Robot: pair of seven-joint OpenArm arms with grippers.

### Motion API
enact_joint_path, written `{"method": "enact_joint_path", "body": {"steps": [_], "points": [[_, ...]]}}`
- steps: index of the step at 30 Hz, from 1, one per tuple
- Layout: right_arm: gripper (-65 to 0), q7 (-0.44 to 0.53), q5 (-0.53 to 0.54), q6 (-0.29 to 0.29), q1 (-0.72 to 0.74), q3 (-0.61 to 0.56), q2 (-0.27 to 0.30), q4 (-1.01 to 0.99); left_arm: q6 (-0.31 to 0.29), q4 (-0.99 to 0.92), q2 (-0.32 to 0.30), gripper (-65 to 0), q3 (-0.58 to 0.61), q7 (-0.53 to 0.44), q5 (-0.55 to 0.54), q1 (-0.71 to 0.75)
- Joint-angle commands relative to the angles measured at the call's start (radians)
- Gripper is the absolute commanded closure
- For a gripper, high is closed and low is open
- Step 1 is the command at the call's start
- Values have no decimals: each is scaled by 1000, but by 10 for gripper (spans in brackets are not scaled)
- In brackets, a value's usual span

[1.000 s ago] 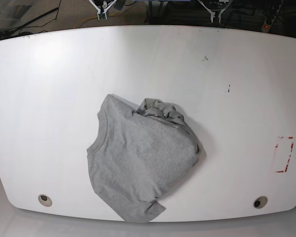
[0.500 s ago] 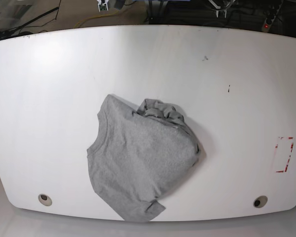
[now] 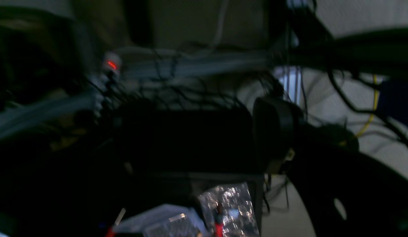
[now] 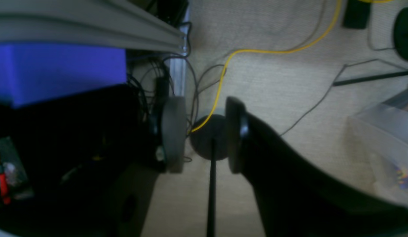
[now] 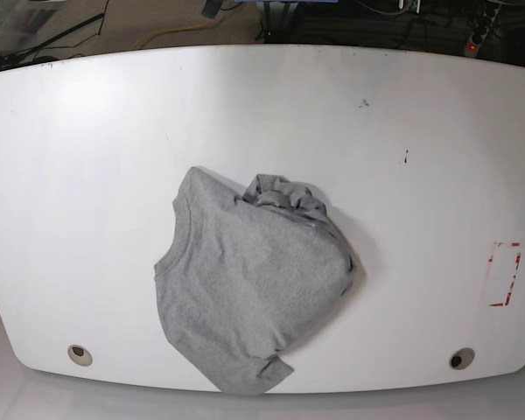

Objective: Fold the T-shirt properly

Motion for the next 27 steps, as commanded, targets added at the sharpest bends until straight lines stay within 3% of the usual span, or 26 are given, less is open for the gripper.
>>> {"method": "enact_joint_path", "body": {"steps": [1, 5, 15, 21, 27], "points": [[-187, 14, 6, 3, -54, 2, 1, 59, -3, 65, -2, -440, 0, -8, -1, 63], [-187, 14, 23, 3, -129, 2, -1, 160, -3, 185, -2, -440, -25, -8, -1, 147], [-187, -37, 190, 6, -309, 1, 28, 466, -3, 460, 4, -439, -63, -8, -2, 302], [-187, -52, 284, 4, -375, -41, 68, 630, -3, 556, 17, -439, -147, -8, -114, 322], [-187, -52, 330, 4, -335, -36, 73, 688, -3, 566, 1, -442, -187, -10, -188, 299]]}}
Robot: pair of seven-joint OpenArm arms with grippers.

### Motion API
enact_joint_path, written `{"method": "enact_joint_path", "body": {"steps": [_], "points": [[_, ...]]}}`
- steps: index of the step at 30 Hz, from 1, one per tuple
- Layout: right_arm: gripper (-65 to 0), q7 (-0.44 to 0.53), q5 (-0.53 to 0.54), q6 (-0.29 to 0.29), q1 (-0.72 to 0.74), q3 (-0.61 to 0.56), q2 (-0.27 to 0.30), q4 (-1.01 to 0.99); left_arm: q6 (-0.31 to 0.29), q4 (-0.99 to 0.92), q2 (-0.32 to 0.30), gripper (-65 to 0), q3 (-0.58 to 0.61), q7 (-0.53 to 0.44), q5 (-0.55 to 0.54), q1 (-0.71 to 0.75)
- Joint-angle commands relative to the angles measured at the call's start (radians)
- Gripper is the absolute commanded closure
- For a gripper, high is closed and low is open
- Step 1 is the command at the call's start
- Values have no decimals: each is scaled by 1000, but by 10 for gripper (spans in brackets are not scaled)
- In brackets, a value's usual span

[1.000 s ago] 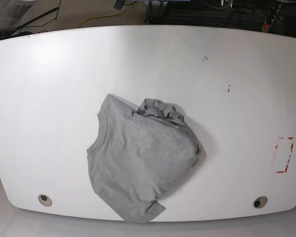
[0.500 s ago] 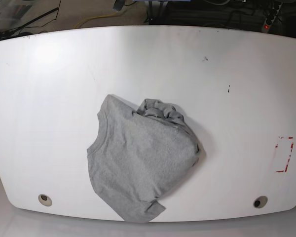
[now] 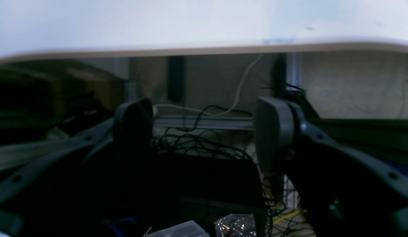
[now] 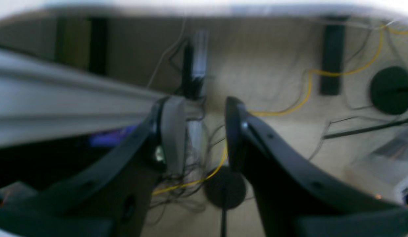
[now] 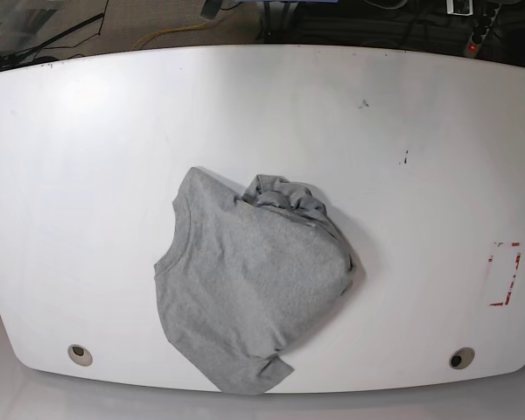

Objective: Fold the T-shirt properly

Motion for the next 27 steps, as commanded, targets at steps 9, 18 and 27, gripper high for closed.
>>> {"method": "enact_joint_path", "body": {"steps": [9, 18, 27], "points": [[-187, 17, 18, 1, 161, -3, 5, 29, 4, 14, -18, -447, -1, -22, -18, -124], [-193, 1, 20, 1, 299, -44, 2, 31, 4, 10, -21, -572, 0, -20, -13, -252], [-198, -235, 22, 1, 503, -61, -3, 46, 2, 8, -34, -575, 3, -20, -10, -378]]}}
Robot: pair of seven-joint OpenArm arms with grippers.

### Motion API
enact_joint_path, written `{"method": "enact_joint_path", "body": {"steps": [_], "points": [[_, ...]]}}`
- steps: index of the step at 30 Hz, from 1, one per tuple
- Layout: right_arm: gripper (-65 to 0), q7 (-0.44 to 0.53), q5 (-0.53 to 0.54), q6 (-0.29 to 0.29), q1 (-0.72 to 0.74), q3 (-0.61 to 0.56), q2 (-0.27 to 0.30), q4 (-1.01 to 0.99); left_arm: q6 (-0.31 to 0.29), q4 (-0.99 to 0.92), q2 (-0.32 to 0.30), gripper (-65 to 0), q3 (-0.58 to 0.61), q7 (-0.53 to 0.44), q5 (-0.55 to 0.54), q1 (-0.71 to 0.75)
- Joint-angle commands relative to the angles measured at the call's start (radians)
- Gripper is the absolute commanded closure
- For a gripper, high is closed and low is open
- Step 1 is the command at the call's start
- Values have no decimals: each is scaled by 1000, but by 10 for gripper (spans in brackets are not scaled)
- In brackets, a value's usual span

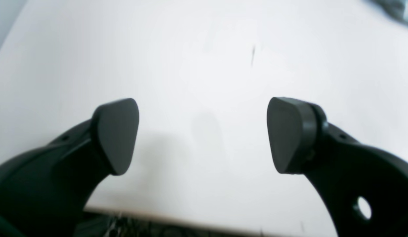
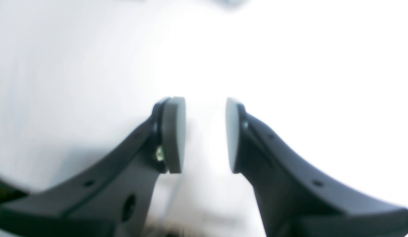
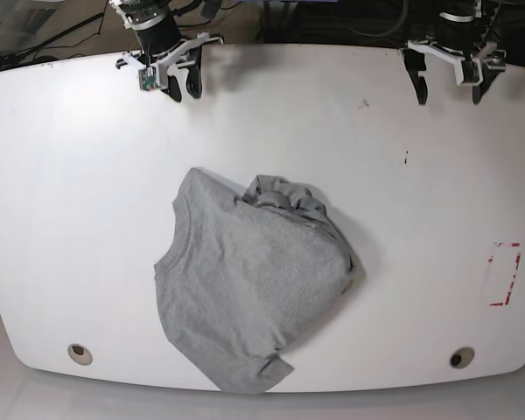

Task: Fold the T-shirt properly
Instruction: 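Lower the right gripper onto the grey T-shirt edge and grasp it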

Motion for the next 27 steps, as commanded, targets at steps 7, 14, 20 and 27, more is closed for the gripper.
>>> {"method": "enact_joint_path", "body": {"steps": [7, 14, 20, 27], "points": [[-360, -138, 37, 5, 165, 16, -45, 19, 5, 13, -93, -574, 52, -28, 3, -35], [-369, -354, 266, 0, 363, 108, -48, 13, 5, 12, -151, -574, 83, -28, 3, -37], [-369, -458, 388, 3, 518, 264, -84, -127, 5, 9, -154, -574, 80, -28, 3, -34], [-369, -500, 471, 3, 623, 295, -84, -319, 5, -5, -154, -574, 53, -28, 3, -31]]}}
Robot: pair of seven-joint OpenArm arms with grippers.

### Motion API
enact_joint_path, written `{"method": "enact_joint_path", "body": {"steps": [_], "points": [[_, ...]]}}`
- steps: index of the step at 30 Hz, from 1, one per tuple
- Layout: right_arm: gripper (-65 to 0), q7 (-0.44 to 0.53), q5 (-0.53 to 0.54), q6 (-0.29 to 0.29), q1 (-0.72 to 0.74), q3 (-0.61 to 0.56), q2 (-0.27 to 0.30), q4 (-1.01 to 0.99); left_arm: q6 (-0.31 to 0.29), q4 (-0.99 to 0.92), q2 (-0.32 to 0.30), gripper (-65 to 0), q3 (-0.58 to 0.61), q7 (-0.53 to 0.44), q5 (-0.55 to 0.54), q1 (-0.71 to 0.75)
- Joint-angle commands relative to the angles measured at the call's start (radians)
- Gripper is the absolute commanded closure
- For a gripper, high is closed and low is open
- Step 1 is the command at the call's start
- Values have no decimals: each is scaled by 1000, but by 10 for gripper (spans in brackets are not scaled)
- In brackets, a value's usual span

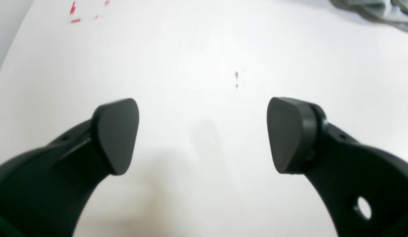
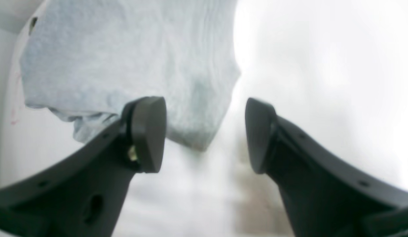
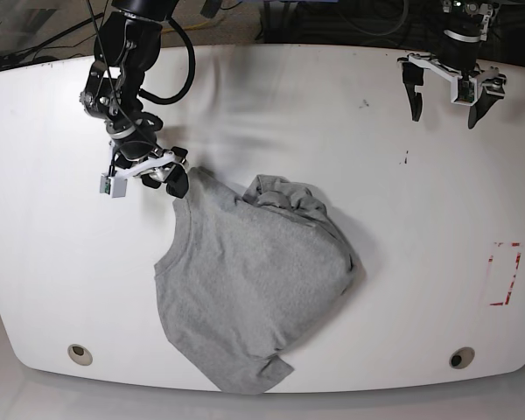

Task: Fold the T-shirt properly
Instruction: 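Lower the right gripper onto the grey T-shirt edge and grasp it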

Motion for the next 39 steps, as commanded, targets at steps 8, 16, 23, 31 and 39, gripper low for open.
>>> {"method": "enact_joint_path", "body": {"steps": [8, 16, 23, 31, 39], "points": [[-366, 20, 76, 9, 76, 2, -5, -118, 8, 13, -6, -572, -12, -29, 1, 6], [-365, 21, 78, 7, 131, -4, -11, -244, 8, 13, -6, -572, -12, -29, 1, 6], [-361, 23, 76, 7, 200, -6, -11, -310, 8, 13, -4, -572, -9, -29, 1, 5], [-38, 23, 76, 13, 234, -6, 15, -322, 8, 15, -6, -574, 47, -29, 1, -7], [0, 18, 81, 18, 217, -7, 44, -233, 8, 15, -7, -574, 142, 114, 3, -156]]}}
